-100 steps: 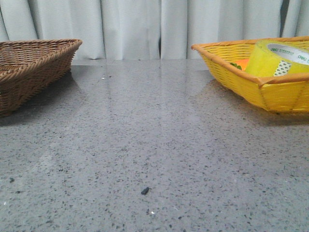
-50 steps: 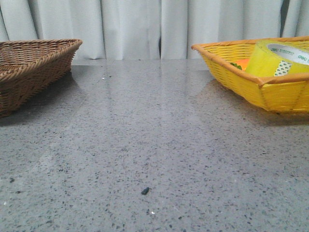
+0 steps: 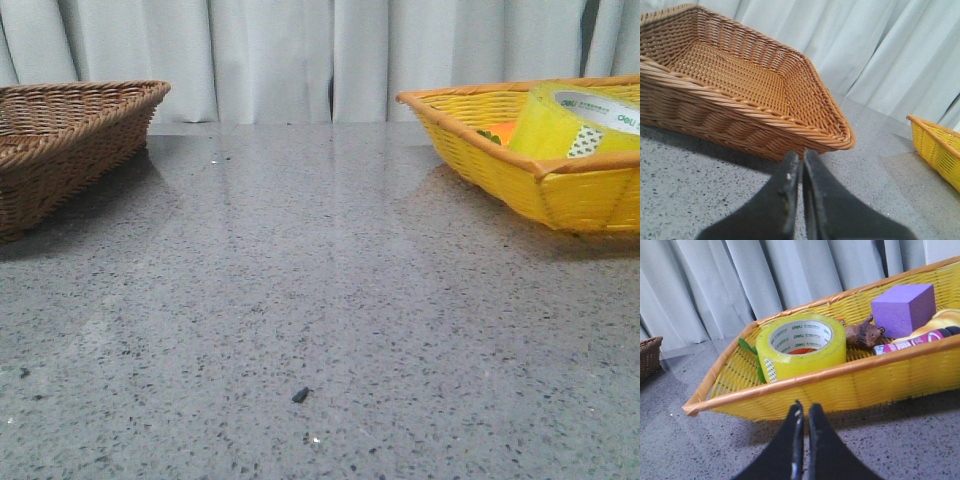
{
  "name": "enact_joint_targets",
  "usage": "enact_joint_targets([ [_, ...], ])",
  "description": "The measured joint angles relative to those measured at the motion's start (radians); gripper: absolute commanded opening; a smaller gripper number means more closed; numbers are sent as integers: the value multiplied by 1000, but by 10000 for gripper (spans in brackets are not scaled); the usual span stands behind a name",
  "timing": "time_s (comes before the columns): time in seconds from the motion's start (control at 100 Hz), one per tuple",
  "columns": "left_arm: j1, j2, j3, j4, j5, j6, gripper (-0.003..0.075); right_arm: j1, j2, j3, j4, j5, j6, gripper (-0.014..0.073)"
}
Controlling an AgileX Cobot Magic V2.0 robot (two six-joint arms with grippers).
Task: Transfer tape with both arms
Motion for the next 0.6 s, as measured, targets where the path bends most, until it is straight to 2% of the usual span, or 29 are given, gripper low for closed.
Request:
enact_joint_targets([
  [0.17,0,0,0,-9,0,0,-21,0,0,0,2,0,0,-68],
  [0.29,0,0,0,-71,-2,0,-21,0,0,0,23,0,0,-68],
  [0.6,0,0,0,-202,-18,-1,-21,0,0,0,306,-49,0,-68],
])
